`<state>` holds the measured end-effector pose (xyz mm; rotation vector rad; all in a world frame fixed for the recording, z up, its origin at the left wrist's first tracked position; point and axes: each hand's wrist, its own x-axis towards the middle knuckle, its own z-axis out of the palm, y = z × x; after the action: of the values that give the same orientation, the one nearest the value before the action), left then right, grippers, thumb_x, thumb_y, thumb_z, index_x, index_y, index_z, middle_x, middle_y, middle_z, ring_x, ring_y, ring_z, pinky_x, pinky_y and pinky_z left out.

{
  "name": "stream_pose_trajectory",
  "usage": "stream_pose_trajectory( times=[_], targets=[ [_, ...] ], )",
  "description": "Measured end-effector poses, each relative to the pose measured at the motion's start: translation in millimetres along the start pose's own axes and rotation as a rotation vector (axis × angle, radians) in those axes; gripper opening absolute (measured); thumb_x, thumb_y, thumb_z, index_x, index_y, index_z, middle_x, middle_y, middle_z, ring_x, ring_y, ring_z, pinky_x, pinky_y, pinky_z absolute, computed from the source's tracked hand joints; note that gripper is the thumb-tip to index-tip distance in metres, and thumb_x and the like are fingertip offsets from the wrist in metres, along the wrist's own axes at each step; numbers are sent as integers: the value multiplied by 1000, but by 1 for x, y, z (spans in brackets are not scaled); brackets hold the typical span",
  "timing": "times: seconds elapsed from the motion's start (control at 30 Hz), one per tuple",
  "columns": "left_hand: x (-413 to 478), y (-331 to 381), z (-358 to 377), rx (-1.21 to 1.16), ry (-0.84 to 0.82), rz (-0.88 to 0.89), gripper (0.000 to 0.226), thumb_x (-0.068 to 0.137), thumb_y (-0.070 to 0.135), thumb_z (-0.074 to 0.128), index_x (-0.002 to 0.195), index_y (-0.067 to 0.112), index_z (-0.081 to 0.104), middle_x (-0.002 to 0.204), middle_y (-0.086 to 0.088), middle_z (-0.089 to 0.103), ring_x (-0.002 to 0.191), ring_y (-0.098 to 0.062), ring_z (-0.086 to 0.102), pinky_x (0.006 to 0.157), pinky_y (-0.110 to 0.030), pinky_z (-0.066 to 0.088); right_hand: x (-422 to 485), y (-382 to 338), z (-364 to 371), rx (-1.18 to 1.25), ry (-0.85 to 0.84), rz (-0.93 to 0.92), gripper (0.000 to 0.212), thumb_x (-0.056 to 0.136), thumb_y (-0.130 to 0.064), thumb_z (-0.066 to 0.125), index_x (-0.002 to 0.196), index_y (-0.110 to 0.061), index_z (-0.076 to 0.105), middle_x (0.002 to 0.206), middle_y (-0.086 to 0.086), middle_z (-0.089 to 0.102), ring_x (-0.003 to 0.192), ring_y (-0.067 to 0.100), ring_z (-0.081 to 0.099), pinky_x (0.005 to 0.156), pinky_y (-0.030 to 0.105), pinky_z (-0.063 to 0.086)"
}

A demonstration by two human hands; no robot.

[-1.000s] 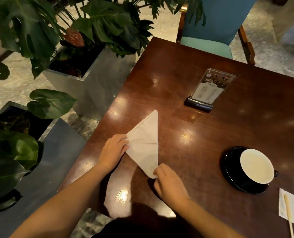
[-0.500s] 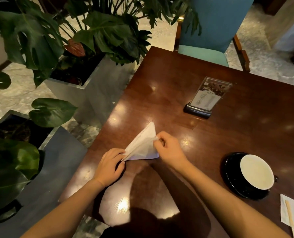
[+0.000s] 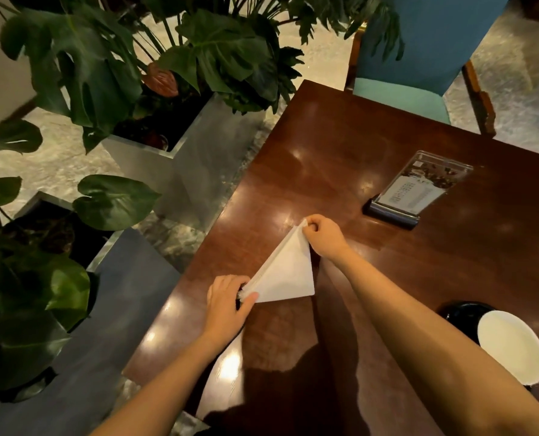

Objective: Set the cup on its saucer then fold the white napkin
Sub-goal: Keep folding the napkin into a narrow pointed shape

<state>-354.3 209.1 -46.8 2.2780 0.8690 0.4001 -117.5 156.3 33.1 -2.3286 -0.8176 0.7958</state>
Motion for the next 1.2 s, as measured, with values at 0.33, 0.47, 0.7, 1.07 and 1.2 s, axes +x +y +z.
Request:
stream_pose_trajectory(
  times=[0.33, 0.47, 0.7, 1.07, 1.2],
  targets=[
    [-8, 14, 13, 10, 132, -105, 33, 85, 42, 43, 78, 16, 63, 91, 12, 52, 90, -6, 37, 79, -25, 30, 13, 20, 21, 84, 11, 8, 21, 95, -15, 43, 108, -9, 58, 76, 3, 53, 68, 19, 48, 58, 29, 36],
    [-11, 21, 15, 58, 159, -128, 33, 87, 38, 41, 79, 17, 65, 94, 6, 56, 94, -12, 41, 82, -19, 22, 18, 23, 30, 35, 86, -50, 14, 94, -13, 45, 92, -14, 58, 93, 4, 59, 92, 21, 49, 74, 28, 34],
    [-9, 28, 19, 221, 140, -174, 41, 91, 42, 36, 73, 15, 61, 97, 3, 56, 96, -17, 44, 86, -27, 25, 21, 21, 46, 60, 125, -114, 18, 96, -13, 41, 98, -8, 58, 106, 7, 59, 100, 23, 52, 76, 29, 37],
    [-3, 34, 29, 481, 167, -168, 32, 90, 23, 38, 73, 10, 62, 92, -1, 57, 86, -20, 44, 82, -33, 31, 17, 11, 54, -164, 253, -272, 21, 98, -17, 36, 99, -11, 56, 104, 6, 56, 98, 25, 46, 87, 36, 33],
    [-5, 35, 30, 521, 169, -137, 30, 90, 22, 37, 78, 11, 63, 94, -2, 59, 85, -21, 46, 82, -34, 32, 28, 17, 58, -130, 102, -311, 21, 98, -20, 33, 106, -21, 53, 111, -1, 56, 103, 23, 44, 83, 30, 28]
  ],
)
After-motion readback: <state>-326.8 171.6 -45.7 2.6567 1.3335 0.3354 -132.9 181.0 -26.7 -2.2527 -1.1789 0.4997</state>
